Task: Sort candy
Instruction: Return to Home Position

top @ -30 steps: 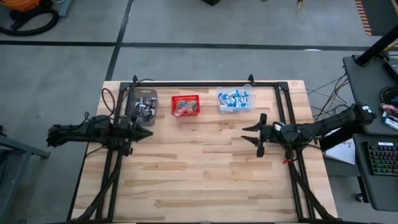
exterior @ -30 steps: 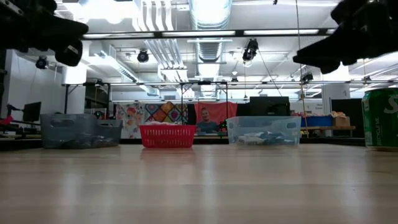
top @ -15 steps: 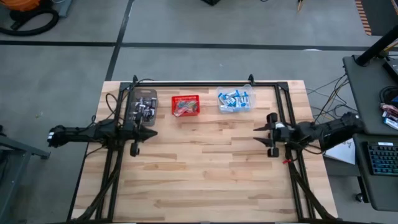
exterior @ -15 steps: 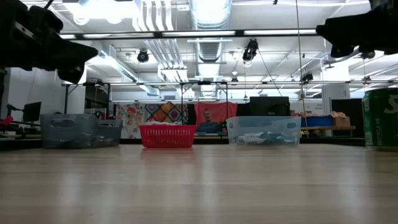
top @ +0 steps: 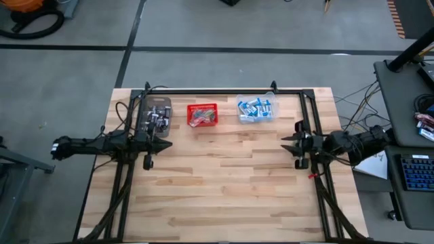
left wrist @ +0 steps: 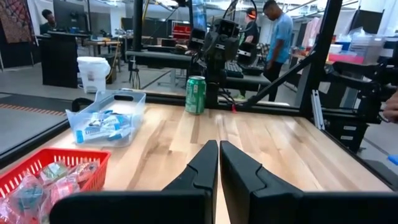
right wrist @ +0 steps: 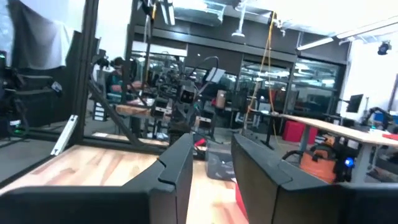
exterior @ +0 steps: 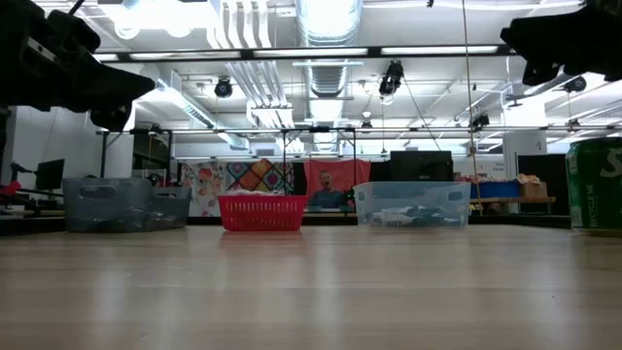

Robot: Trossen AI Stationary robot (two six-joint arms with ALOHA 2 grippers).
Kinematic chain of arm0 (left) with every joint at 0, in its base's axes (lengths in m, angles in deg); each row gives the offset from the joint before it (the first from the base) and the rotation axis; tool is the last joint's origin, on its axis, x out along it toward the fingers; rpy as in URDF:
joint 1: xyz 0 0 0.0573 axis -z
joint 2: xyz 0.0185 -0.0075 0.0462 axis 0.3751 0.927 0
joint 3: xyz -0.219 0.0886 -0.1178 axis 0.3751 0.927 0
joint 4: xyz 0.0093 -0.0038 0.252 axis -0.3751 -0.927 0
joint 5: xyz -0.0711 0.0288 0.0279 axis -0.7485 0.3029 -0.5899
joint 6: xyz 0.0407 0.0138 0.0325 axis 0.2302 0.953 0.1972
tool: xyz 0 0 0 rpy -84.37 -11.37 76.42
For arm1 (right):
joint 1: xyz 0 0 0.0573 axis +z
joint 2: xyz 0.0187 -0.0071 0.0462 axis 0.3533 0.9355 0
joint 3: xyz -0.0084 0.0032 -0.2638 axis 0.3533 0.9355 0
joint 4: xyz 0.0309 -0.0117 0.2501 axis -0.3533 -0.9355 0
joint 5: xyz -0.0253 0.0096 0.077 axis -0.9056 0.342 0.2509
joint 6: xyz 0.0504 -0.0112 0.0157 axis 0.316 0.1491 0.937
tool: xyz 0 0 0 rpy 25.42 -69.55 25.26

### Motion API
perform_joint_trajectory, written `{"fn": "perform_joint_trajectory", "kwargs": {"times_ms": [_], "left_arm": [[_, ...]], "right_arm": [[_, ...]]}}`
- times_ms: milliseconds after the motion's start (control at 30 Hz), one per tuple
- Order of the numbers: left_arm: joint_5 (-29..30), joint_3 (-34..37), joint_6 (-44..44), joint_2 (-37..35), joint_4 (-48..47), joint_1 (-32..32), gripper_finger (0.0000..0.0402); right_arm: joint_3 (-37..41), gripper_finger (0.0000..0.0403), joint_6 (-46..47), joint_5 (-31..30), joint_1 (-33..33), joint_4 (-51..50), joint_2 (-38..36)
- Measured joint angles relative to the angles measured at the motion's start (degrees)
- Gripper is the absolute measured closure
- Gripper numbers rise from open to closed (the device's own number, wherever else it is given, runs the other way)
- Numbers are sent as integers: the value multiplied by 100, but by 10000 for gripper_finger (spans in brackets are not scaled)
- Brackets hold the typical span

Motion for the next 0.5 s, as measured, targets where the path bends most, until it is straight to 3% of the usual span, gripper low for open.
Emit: {"fn": "perform_joint_trajectory", "kwargs": {"times_ms": [500], "left_arm": [[-2,-2,-1,6,1,0,401]], "right_arm": [[4,312,0,-153,0,7,237]]}}
